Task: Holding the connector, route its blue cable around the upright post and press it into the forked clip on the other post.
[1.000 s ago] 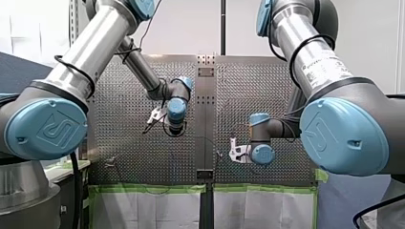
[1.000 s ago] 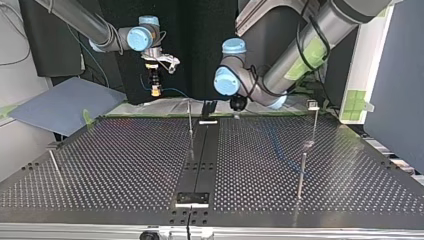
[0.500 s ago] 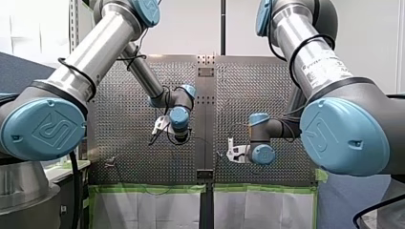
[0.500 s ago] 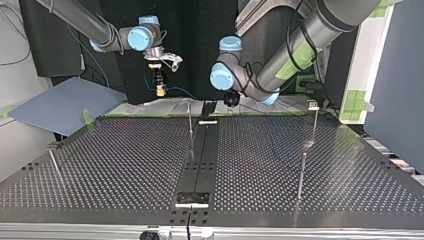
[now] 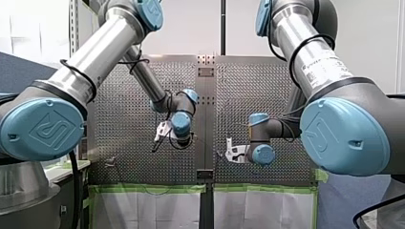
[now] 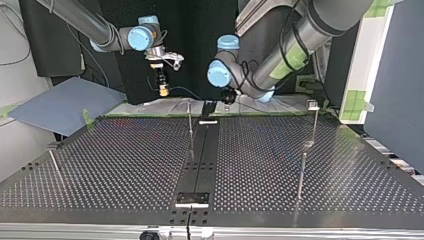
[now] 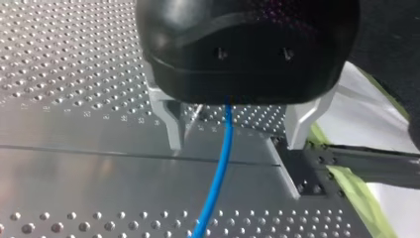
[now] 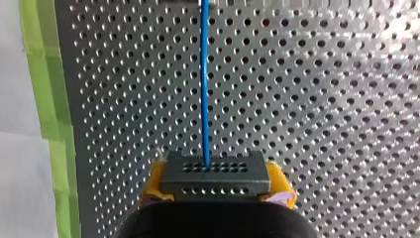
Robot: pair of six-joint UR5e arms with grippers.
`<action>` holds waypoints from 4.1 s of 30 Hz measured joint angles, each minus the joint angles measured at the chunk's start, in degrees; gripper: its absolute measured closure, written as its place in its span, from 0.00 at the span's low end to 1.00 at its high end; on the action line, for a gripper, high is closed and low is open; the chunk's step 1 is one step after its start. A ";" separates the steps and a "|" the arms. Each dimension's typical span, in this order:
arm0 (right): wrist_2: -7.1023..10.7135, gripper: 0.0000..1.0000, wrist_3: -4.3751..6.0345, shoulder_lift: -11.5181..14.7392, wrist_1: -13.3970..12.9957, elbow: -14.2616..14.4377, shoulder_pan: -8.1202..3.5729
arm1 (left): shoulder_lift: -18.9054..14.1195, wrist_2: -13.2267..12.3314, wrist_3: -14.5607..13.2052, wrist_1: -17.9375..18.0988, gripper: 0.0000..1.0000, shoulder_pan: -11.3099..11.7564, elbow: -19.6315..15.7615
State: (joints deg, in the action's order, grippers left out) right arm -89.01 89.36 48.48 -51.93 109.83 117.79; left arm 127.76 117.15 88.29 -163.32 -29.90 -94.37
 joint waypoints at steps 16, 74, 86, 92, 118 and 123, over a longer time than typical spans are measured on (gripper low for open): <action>5.64 1.00 -0.13 -0.01 -0.24 0.00 -0.13 | 1.67 1.63 3.38 3.99 0.00 -1.32 0.00; 6.63 1.00 -0.30 -0.09 1.53 -0.33 -2.61 | 8.17 6.70 10.05 14.66 0.80 -6.98 2.44; 6.71 1.00 -0.30 -0.09 1.87 -0.32 -3.11 | 8.18 6.86 12.87 14.68 0.74 -7.05 2.38; 6.71 1.00 -0.30 -0.09 1.91 -0.30 -3.13 | 8.18 6.45 13.27 14.68 0.72 -7.14 2.37; 6.65 1.00 -0.30 -0.09 1.14 -0.33 -3.98 | 8.17 4.49 6.68 13.29 0.70 -7.55 2.36; 6.65 1.00 -0.30 -0.09 1.12 -0.34 -4.04 | 8.16 4.37 5.35 12.73 0.70 -7.65 2.34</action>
State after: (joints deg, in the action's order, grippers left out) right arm -82.36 89.05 48.40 -50.81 109.49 113.75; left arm 135.92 121.51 93.64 -150.59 -37.55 -92.04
